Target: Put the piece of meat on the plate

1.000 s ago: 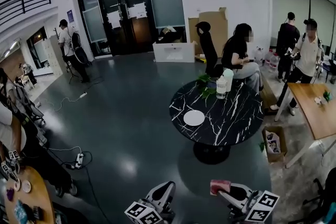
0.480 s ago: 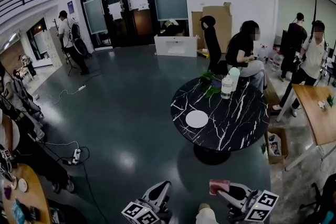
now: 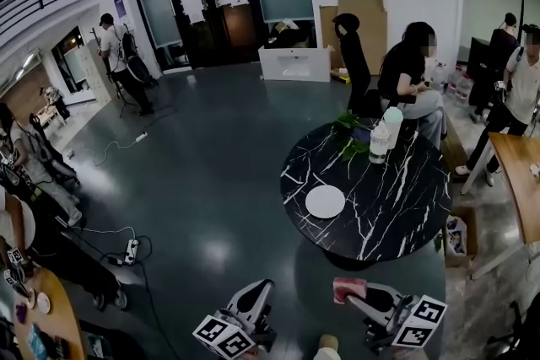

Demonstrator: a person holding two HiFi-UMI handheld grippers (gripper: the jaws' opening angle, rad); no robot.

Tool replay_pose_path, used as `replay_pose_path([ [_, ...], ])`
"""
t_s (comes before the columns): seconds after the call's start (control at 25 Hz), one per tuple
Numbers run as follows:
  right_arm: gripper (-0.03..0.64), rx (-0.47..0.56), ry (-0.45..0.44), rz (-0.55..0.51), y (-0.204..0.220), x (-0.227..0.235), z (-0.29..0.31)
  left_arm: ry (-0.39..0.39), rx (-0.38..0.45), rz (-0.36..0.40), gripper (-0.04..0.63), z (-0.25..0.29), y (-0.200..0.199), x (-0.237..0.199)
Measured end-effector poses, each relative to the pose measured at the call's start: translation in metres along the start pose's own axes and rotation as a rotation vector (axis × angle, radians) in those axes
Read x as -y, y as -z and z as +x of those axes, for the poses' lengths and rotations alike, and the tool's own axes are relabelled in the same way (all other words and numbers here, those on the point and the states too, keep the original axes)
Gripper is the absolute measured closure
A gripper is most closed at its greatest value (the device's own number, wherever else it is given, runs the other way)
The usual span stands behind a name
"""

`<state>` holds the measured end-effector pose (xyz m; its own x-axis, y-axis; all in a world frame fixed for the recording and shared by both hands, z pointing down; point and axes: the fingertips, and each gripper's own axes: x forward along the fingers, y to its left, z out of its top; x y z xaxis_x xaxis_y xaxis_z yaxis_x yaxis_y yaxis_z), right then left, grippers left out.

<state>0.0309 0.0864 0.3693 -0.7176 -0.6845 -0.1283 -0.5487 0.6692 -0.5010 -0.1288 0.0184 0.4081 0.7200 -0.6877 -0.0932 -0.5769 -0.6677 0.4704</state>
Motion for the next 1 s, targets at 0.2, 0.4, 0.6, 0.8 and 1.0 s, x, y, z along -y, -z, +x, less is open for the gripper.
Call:
replay_pose_path([
  [0.2,0.525,0.007,0.007,0.012,-0.019,0.035,0.002,-0.003,-0.027,0.004,0.584,0.037,0.006,-0.005],
  [0.4,0.525,0.011,0.009,0.016,-0.032,0.063,0.001,-0.001,-0.023,0.034,0.584,0.059,0.001,-0.004],
  [0.6,0.525,0.024,-0.021,0.024,-0.042,0.069,0.009,-0.031,-0.023,0.038,0.584,0.066,-0.007,-0.013],
  [0.8,0.525,0.018,-0.009,0.054,-0.036,0.093,0.017,-0.032,-0.053,0.031,0.586,0.084,0.003,-0.025],
  [1.0,0.525,-0.003,0.021,0.071,-0.037,0.124,0.032,-0.011,-0.073,-0.003,0.584,0.117,0.014,-0.052],
])
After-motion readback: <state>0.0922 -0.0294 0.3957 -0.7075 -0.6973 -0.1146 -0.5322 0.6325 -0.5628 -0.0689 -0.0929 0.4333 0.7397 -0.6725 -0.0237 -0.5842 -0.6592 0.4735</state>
